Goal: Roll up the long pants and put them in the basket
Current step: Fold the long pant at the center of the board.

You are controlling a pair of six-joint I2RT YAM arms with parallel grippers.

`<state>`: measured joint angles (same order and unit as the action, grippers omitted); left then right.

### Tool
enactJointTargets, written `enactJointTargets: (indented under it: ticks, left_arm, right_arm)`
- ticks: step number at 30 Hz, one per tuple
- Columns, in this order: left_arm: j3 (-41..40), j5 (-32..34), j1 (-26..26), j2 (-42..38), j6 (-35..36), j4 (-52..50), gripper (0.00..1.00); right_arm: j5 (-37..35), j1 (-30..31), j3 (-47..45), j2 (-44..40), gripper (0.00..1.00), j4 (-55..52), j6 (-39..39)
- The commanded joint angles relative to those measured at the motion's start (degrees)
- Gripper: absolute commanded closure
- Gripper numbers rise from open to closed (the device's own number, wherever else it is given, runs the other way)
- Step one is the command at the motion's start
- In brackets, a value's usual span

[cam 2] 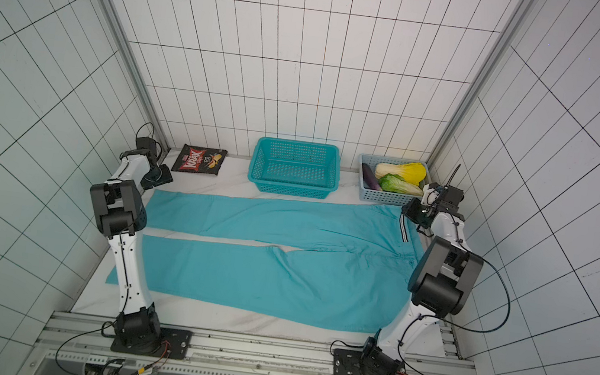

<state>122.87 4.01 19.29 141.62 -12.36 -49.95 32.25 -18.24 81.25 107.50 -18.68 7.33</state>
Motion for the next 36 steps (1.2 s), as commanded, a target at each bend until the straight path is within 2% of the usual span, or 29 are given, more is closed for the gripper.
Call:
enactJointTargets:
  ticks: [1,2,3,4,5,6,12,16,17,19,20,21,24,28,31,32,36]
  left_arm:
    - [1.7,-3.7,0.0,3.2,1.2,-8.1,0.64]
    - [0.4,-3.1,-0.3,2.6,1.2,-9.2,0.64]
    - [-2.9,-1.3,-0.6,0.9,1.0,-8.3,0.49]
    - [-4.4,-0.6,-0.7,-0.1,0.8,-7.3,0.41]
    - [-8.7,-0.1,-0.7,-2.3,0.5,-4.1,0.28]
    - [-11.1,0.0,-0.4,-3.9,0.2,-2.5,0.25]
    - [-12.7,2.8,0.9,-5.1,0.1,-3.2,0.24]
    - [-15.3,1.8,1.1,-6.4,-0.1,-1.1,0.23]
    - [-14.8,3.5,0.9,-6.4,0.0,-2.2,0.23]
    - [-15.6,5.2,0.6,-7.5,0.2,-2.1,0.17]
    - [-16.4,4.7,0.7,-8.2,0.2,-1.3,0.09]
    - [-16.9,3.9,0.8,-8.8,0.2,-1.0,0.05]
    - [-16.8,3.8,0.7,-8.6,0.4,-0.7,0.05]
    - [-12.5,2.2,0.7,-4.2,1.2,-3.5,0.13]
    - [-10.8,0.9,0.0,-3.2,1.7,-3.9,0.33]
    - [-10.8,0.0,-0.1,-3.0,1.8,-3.7,0.42]
    - [-11.1,-0.8,0.2,-2.9,1.8,-4.2,1.00]
  right_arm:
    - [-0.8,0.4,-1.3,-3.3,1.00,0.6,0.1]
    - [-1.0,0.4,-1.4,-3.7,1.00,0.6,0.1]
    - [-1.3,0.4,-1.3,-3.8,1.00,0.6,0.1]
    - [-1.2,0.4,-1.0,-3.7,1.00,0.5,0.2]
    - [-0.8,0.4,-0.5,-3.4,1.00,0.1,0.1]
    - [-0.5,0.4,-0.2,-3.3,1.00,-0.3,0.1]
    - [0.0,0.5,-0.5,-3.1,1.00,-0.3,0.4]
    - [0.1,0.6,-0.6,-2.8,1.00,-0.3,0.8]
    - [0.1,0.6,-0.5,-2.7,1.00,-0.2,1.0]
    - [0.5,0.6,-0.2,-2.4,1.00,-0.3,1.3]
    - [0.8,0.6,0.0,-2.4,1.00,-0.4,1.3]
    - [0.8,0.6,0.0,-2.4,1.00,-0.4,1.3]
    - [0.5,0.7,0.0,-2.5,1.00,-0.3,1.3]
    - [0.4,0.7,0.0,-2.5,1.00,-0.6,1.0]
    - [-0.3,0.7,0.1,-2.5,1.00,-0.6,0.9]
    - [-0.4,0.7,0.1,-2.5,1.00,-0.6,1.0]
    - [-0.4,0.6,0.4,-2.4,1.00,-0.7,1.4]
